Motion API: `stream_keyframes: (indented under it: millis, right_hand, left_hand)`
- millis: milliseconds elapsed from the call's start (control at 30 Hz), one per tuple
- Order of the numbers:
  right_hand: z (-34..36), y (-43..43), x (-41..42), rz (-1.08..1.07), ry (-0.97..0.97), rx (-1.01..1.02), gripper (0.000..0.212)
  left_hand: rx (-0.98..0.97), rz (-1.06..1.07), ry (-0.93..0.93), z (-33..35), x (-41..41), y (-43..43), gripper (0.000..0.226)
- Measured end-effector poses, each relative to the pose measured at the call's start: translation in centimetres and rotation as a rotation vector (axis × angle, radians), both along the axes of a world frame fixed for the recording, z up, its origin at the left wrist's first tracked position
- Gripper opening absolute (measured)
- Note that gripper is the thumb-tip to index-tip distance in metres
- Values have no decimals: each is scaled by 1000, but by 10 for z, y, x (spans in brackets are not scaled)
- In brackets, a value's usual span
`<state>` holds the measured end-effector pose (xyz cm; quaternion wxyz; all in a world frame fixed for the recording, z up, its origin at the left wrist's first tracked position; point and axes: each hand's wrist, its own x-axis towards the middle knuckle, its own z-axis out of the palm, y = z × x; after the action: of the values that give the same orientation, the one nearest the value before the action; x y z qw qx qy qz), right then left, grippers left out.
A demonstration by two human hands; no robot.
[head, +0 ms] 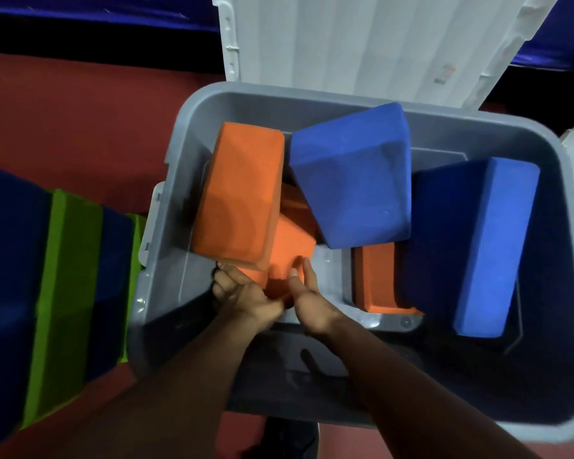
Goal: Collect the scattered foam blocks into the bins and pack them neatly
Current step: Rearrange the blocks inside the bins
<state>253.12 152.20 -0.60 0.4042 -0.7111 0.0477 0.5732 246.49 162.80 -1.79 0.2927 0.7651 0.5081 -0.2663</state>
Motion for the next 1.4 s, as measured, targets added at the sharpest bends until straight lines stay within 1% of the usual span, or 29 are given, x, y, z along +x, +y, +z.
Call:
stream_keyframes:
  millis: [67, 133, 200, 267, 367, 467, 533, 600, 633, 667, 700, 767, 800, 833, 900, 933, 967, 1033, 1100, 1167, 1200, 1267, 1333, 1400]
  right_hand:
    - [5, -5, 5, -106, 28, 68, 65]
    - [7, -13, 11, -180, 19, 116, 69]
    - [16, -21, 16, -193, 19, 106, 73]
    - [31, -30, 20, -195, 27, 110, 70]
    - [59, -39, 21, -207, 24, 122, 65]
    - [76, -50, 15, -275, 2, 140, 66]
    - [86, -55, 9, -314, -49, 153, 75]
    - [98, -55, 3, -327, -93, 139, 95]
    - [102, -54, 1, -338, -117, 131, 101]
    - [107, -53, -1, -343, -145, 119, 101]
    - [114, -51, -3, -339, -178, 106, 97]
    - [125, -50, -6, -330, -248, 81, 79]
    - [128, -51, -7, -322, -275, 62, 73]
    - [130, -51, -9, -303, -294, 33, 73]
    - [137, -48, -15, -285, -302, -29, 82]
    - [140, -46, -18, -286, -315, -39, 88]
    - [143, -44, -22, -297, -328, -48, 90]
    - [151, -43, -28, -322, -353, -52, 81]
    - [160, -43, -33, -338, -370, -28, 70]
    - [167, -39, -37, -335, -353, 25, 77]
    - [171, -35, -40, -337, -334, 52, 82]
    - [173, -26, -43, -352, -310, 53, 84]
    - [172, -18, -40, -338, -308, 36, 81]
    - [166, -10, -33, -283, -344, 11, 68]
  left_hand:
    - [-18, 22, -20, 2, 0, 6, 152]
    - [-81, 45, -63, 4, 0, 11, 153]
    - [-154, 77, -140, 10, 0, 14, 145]
    - [-178, 107, -198, 21, 0, 13, 131]
    - [-126, 131, -137, 45, 1, 6, 127]
    - [-82, 150, -109, 71, -7, -3, 129]
    - [-68, 150, -131, 86, -14, -7, 129]
    - [-74, 181, -175, 100, -18, -10, 133]
    - [-82, 181, -187, 107, -19, -10, 132]
    - [-92, 162, -189, 114, -19, -10, 126]
    - [-104, 137, -188, 119, -20, -10, 116]
    - [-120, 78, -203, 130, -23, -8, 97]
    - [-115, 46, -213, 134, -26, -7, 89]
    - [-104, 17, -219, 137, -28, -8, 84]
    - [-74, -10, -217, 146, -32, -11, 87]
    - [-49, -4, -223, 150, -35, -12, 91]
    - [-22, 7, -241, 154, -37, -13, 97]
    - [7, 40, -274, 161, -42, -15, 107]
    - [-12, 49, -266, 166, -45, -17, 103]
    - [-15, 46, -246, 171, -49, -19, 97]
    - [11, 39, -243, 176, -51, -19, 98]
    - [116, -29, -227, 182, -56, -18, 105]
    - [193, -109, -183, 186, -56, -14, 110]
    - [178, -116, -171, 184, -53, -6, 115]
